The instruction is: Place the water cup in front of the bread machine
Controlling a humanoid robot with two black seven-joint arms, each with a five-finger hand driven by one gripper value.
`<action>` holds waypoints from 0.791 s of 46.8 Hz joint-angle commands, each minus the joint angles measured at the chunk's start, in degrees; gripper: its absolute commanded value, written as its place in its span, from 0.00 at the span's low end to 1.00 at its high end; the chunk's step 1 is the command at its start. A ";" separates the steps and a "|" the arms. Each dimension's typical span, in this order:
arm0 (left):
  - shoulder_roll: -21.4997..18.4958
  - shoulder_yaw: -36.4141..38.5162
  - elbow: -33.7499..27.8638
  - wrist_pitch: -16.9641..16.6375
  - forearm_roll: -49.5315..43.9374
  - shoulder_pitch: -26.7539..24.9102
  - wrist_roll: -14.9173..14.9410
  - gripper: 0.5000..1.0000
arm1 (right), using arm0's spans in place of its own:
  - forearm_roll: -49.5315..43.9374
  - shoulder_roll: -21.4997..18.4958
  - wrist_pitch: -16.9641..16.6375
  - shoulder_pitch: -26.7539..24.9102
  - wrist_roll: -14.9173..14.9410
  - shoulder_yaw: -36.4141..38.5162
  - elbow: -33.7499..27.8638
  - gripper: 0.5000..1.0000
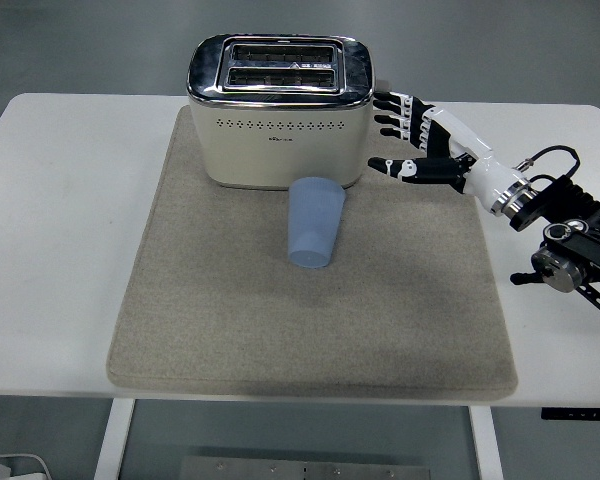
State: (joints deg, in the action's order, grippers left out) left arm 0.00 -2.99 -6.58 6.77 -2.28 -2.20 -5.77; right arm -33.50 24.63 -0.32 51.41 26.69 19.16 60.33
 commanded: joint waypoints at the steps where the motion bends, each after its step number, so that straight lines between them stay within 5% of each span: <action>1: 0.00 0.00 -0.01 0.00 0.00 0.01 -0.03 1.00 | 0.01 0.16 -0.03 -0.08 0.02 0.00 -0.48 0.82; 32: 0.00 0.00 -0.01 0.00 0.00 -0.08 0.06 1.00 | 11.00 -1.60 -0.12 1.85 -0.77 2.72 -13.30 0.82; 37: 0.00 0.00 -0.01 0.00 0.00 -0.08 -0.03 1.00 | 14.42 -3.00 -0.12 2.64 -4.18 2.72 -16.73 0.82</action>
State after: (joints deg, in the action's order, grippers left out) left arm 0.00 -2.99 -6.59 6.77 -2.28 -2.21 -5.79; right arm -21.15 22.51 -0.45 53.57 24.97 21.96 45.62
